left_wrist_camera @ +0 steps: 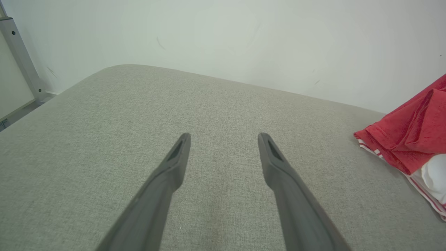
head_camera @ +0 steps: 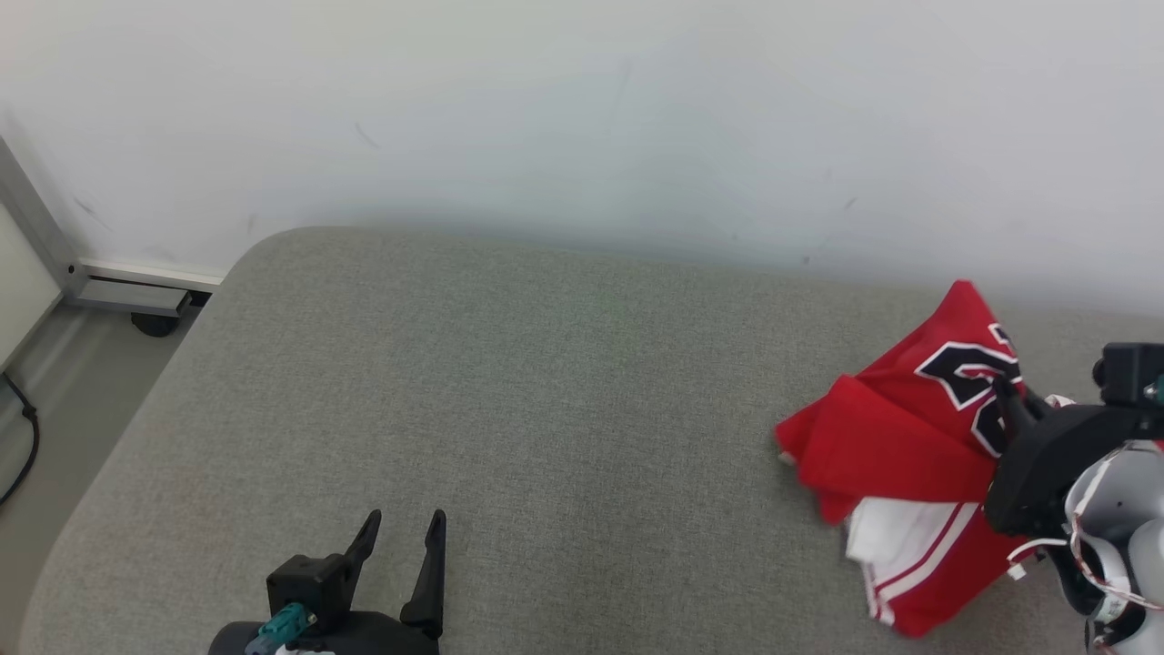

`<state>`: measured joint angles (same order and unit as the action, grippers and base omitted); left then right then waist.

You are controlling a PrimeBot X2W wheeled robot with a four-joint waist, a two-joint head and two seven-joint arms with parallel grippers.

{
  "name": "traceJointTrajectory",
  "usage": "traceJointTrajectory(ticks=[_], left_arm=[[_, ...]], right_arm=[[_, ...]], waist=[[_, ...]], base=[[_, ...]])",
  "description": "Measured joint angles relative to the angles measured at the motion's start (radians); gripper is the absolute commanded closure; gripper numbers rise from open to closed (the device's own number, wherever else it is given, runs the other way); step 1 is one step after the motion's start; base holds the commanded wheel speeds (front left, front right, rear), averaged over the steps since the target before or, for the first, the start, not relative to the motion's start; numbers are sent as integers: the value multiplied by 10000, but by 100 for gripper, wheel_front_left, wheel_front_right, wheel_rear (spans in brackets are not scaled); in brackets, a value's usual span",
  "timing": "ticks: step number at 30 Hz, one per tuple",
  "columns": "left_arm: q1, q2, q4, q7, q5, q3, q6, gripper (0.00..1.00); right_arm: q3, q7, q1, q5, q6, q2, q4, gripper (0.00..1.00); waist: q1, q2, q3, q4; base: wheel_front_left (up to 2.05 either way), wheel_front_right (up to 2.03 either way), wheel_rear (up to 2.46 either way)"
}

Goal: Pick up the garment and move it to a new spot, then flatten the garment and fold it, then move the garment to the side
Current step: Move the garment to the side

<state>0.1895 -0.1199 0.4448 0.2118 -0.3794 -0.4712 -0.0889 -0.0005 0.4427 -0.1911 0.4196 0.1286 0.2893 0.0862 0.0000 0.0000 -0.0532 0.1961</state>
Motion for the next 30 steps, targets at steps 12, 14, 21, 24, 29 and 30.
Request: traceJointTrajectory(ticks=[12, 14, 21, 24, 29, 30], left_arm=[[-2, -44, -65, 13, 0, 17, -2, 0], [-1, -44, -75, 13, 0, 13, -2, 0], [0, -94, -107, 13, 0, 15, -2, 0], [0, -161, -155, 15, 0, 44, -2, 0], [1, -209, -205, 15, 2, 59, -4, 0], [1, -213, -217, 15, 2, 61, -6, 0]], right_arm=[[-767, 343, -307, 6, 4, -282, -619, 100], [-746, 464, -351, 71, 4, -359, -593, 100], [-1106, 863, -691, 671, 4, -529, -332, 100], [-1442, 1007, -686, 734, 4, -535, -245, 100], [-1910, 1223, -661, 832, 4, -464, -163, 100], [-1985, 1296, -660, 832, 6, -397, -130, 100]], waist=[[0, 0, 39, -71], [0, -1, 61, -72], [0, -1, 144, -66], [0, 0, 197, -90], [0, 0, 279, -185], [0, 0, 294, -210]], base=[[0, 0, 0], [0, 0, 0], [0, 0, 0], [0, 0, 0], [0, 0, 0], [0, 0, 0]])
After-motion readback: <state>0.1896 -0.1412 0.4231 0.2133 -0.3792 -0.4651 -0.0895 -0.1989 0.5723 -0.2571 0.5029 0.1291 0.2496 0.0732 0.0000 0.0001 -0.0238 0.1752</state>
